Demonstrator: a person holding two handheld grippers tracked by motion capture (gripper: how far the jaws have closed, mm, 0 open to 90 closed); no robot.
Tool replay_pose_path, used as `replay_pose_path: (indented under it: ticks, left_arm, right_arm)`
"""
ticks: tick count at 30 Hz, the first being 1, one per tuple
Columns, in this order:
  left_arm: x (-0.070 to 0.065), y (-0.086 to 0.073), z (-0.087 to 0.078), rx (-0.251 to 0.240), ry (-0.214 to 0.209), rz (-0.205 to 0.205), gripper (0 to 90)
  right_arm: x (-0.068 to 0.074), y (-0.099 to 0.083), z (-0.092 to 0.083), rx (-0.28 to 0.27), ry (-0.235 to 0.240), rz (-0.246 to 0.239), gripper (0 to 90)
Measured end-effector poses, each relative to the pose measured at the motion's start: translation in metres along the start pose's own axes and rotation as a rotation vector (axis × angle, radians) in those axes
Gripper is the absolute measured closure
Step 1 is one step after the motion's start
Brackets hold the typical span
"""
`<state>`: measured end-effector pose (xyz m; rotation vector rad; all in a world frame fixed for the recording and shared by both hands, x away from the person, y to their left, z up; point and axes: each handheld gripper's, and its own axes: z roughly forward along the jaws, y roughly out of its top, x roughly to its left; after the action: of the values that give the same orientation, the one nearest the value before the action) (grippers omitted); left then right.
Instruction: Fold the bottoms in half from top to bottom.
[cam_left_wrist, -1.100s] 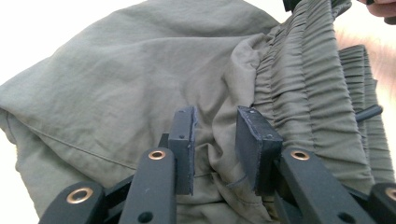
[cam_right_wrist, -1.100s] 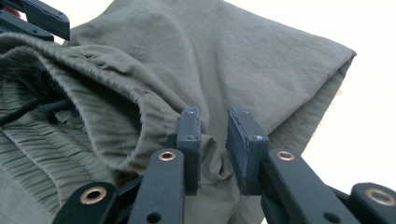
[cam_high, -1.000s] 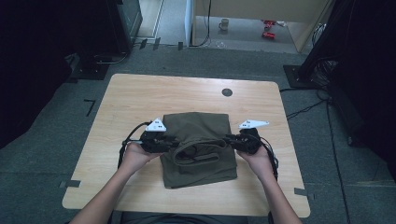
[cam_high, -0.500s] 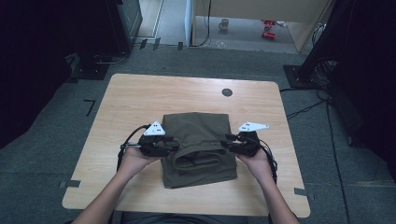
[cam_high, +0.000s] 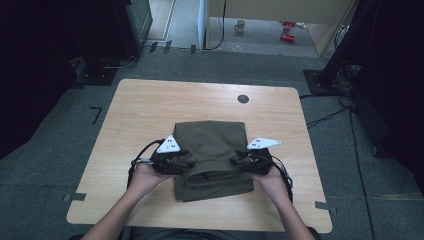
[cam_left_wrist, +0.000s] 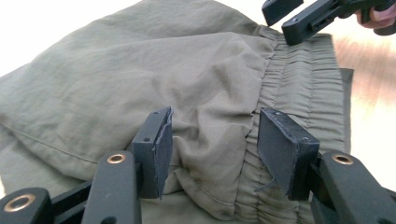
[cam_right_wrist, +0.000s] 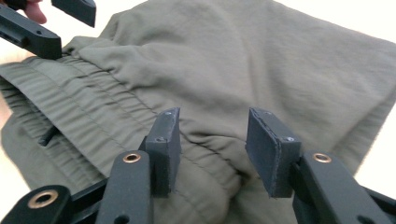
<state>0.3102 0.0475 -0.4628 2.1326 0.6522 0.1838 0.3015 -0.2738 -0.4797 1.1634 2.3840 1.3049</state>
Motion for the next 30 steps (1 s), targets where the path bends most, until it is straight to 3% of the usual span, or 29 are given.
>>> replay_pose_path:
  ticks: [12, 18, 23, 28, 30]
  left_arm:
    - [-0.022, -0.011, 0.004, 0.011, 0.001, 0.031, 45.6]
    - [-0.029, -0.019, 0.010, 0.065, 0.024, 0.067, 45.9]
    - [-0.027, -0.026, 0.012, 0.056, 0.017, 0.036, 45.5]
    - [-0.017, -0.031, 0.020, 0.082, -0.021, -0.041, 45.9]
    - [-0.016, -0.032, 0.021, 0.086, -0.010, -0.017, 45.7]
  right_arm:
    - [0.021, -0.010, 0.007, 0.022, 0.031, -0.049, 50.9]
    - [0.027, -0.018, 0.009, 0.028, 0.024, -0.078, 48.1]
    - [0.029, -0.024, 0.010, 0.023, 0.019, -0.104, 47.5]
    - [0.029, -0.030, 0.016, 0.057, 0.013, -0.095, 47.9]
    - [0.031, -0.030, 0.017, 0.061, 0.001, -0.094, 48.1]
